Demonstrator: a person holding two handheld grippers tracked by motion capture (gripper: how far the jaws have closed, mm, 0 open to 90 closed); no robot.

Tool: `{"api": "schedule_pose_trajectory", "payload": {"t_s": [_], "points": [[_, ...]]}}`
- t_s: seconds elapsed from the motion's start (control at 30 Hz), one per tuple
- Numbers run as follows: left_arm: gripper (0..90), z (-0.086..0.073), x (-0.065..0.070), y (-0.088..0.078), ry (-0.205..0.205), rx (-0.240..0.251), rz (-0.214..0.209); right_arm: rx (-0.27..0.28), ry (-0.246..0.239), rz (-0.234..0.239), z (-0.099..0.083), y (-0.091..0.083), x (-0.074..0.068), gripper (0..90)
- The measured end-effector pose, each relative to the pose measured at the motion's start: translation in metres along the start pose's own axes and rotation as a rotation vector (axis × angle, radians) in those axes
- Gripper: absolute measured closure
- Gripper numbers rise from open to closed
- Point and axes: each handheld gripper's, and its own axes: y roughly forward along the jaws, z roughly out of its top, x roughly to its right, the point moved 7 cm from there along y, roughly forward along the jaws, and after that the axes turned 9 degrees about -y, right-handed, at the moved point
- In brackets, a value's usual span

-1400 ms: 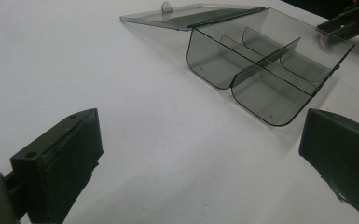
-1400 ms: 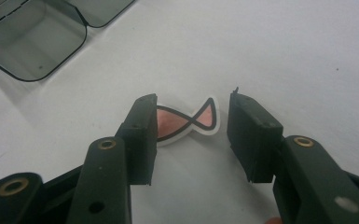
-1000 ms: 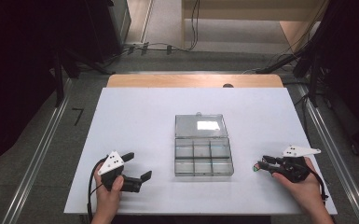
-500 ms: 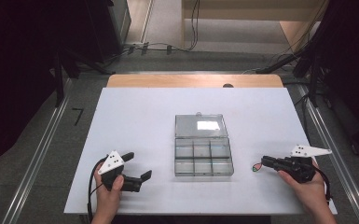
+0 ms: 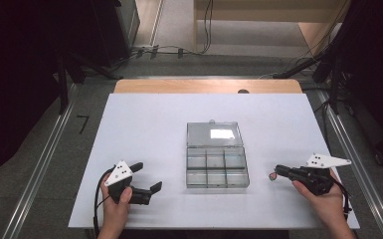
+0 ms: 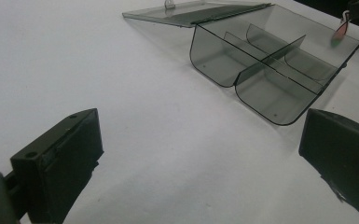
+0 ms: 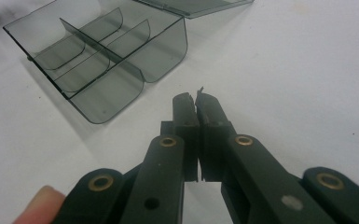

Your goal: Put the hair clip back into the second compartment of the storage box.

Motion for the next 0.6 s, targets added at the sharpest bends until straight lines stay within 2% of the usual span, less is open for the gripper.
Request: {"api": "schedule_pose_trajectory", "payload": {"t_s": [0.3, 0.6], "points": [[0.0, 0.000, 0.001, 0.000, 0.008, 0.000, 0.001, 0.025, -0.012, -0.025, 0.007, -0.002, -0.002, 86.0], [0.0, 0.000, 0.001, 0.000, 0.011, 0.002, 0.000, 0.039, -0.011, -0.027, 0.014, 0.000, -0.005, 86.0]]}}
